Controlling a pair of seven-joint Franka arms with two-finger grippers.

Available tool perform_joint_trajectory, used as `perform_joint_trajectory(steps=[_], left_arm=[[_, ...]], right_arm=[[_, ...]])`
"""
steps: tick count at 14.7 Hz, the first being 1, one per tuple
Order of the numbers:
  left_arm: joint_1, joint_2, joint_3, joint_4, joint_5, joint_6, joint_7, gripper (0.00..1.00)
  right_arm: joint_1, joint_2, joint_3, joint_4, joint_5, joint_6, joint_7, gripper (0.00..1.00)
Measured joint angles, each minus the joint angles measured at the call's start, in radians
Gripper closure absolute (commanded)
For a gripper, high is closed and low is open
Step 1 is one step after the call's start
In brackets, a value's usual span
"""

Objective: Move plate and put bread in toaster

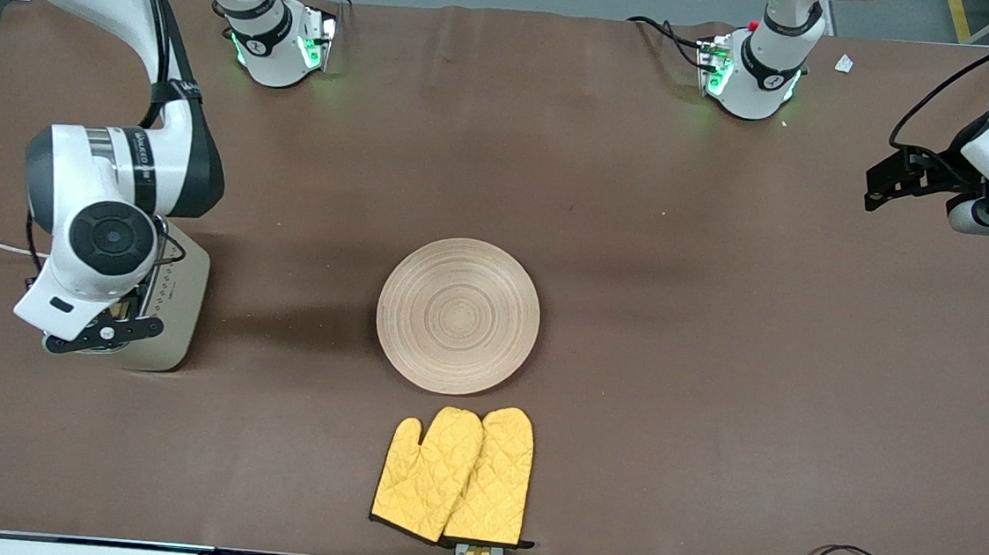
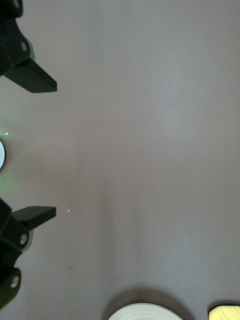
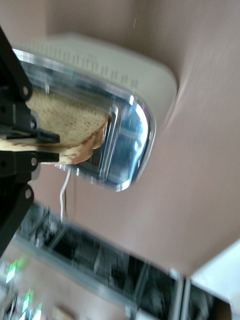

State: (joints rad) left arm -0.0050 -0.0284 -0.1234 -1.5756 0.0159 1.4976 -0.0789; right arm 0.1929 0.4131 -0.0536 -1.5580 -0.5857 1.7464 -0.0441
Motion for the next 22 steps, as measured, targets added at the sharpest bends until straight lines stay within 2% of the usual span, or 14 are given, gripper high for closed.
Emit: perform_joint_trajectory(steps=[2,6,11,15,18,22], left_arm=[[0.001,0.0,0.0,0.0,0.0,0.0,0.0,0.0],[0.002,0.0,0.0,-0.001,0.0,0.0,0.0,0.0],[0.002,0.0,0.0,-0.002,0.0,0.0,0.0,0.0],[0.003,0.0,0.0,-0.002,0.0,0.0,0.0,0.0],[0.003,0.0,0.0,-0.002,0.0,0.0,0.0,0.0],[0.003,0.0,0.0,-0.002,0.0,0.001,0.0,0.0]], right_arm=[[-0.015,0.0,-0.001,0.021,0.043,0.001,0.0,0.0],[-0.015,-0.006,0.007,0.096,0.07,0.006,0.0,0.0],[-0.017,-0.111,0.003,0.218,0.364,-0.005,-0.001,0.0],[-0.064,-0.239,-0.005,0.229,0.5,-0.081,-0.001,0.0],[-0.136,-0.29,-0.007,0.23,0.61,-0.119,-0.02,0.0],[-0.148,-0.332,-0.005,0.233,0.623,-0.236,-0.024,0.0]])
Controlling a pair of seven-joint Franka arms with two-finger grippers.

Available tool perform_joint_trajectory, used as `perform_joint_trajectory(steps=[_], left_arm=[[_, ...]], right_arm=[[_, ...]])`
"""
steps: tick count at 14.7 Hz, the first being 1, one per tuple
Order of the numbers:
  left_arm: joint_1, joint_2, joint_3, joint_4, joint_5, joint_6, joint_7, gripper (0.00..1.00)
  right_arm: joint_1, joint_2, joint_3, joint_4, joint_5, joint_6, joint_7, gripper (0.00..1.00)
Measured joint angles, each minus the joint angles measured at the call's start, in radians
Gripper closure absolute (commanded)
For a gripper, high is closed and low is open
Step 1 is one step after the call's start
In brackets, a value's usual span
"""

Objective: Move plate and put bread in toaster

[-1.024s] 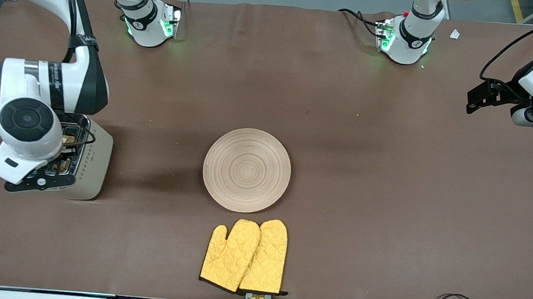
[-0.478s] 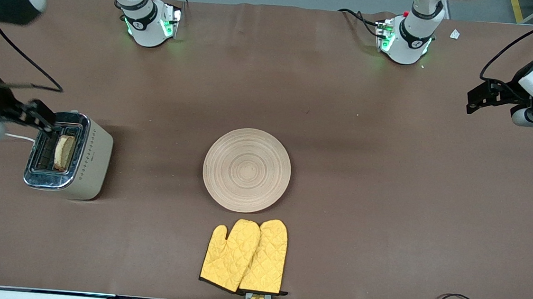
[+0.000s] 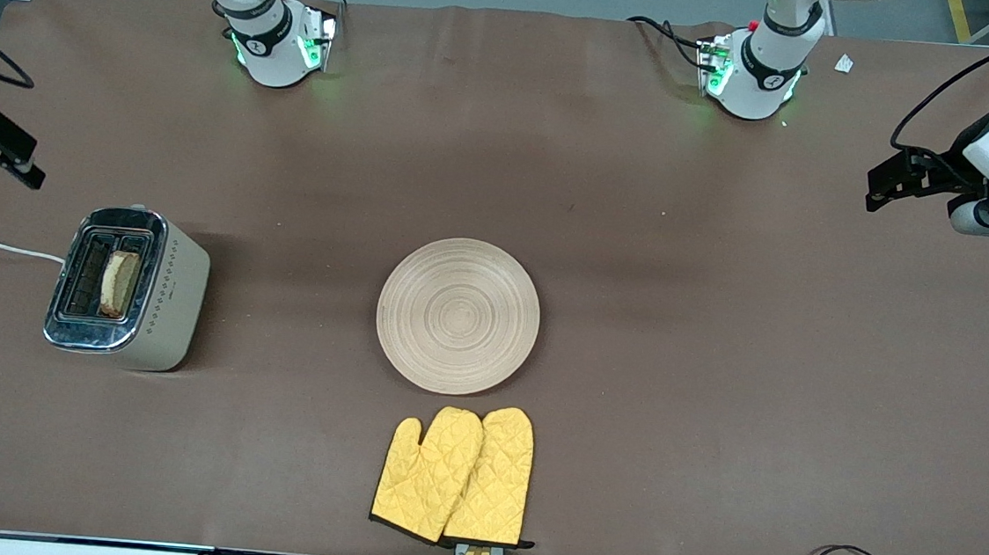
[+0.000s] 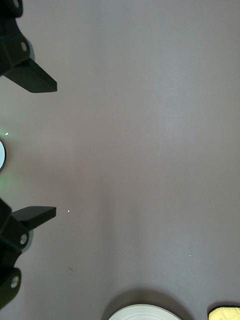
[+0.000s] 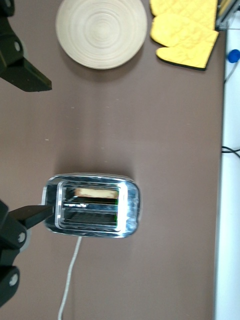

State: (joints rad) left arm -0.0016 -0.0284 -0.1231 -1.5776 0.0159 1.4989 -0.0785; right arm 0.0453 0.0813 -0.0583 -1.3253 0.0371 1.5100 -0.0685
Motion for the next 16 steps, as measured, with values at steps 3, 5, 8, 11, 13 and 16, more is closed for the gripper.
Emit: perform_joint_trajectory(steps=[3,5,8,11,13,16], left_arm=[[0.0,0.0,0.0,0.0,0.0,0.001,0.0,0.0],[0.0,0.0,0.0,0.0,0.0,0.002,0.0,0.0],[0.001,0.0,0.0,0.003,0.0,0.007,0.0,0.0],[0.002,0.002,0.001,0.019,0.0,0.011,0.0,0.0],[0.001,0.009,0.001,0.037,0.0,0.011,0.0,0.0],[-0.002,0.019,0.0,0.046,0.0,0.011,0.0,0.0]], right_arm=[[-0.004,-0.012,-0.001,0.0,-0.004,-0.039,0.0,0.0],[-0.025,-0.013,0.002,0.0,-0.007,-0.072,0.0,0.0],[-0.133,-0.022,0.062,0.0,-0.008,-0.122,-0.003,0.0],[-0.167,-0.03,0.074,0.0,-0.011,-0.144,-0.005,0.0],[-0.166,-0.031,0.081,0.0,-0.024,-0.145,-0.005,0.0],[-0.151,-0.031,0.098,0.0,-0.063,-0.144,-0.004,0.0]])
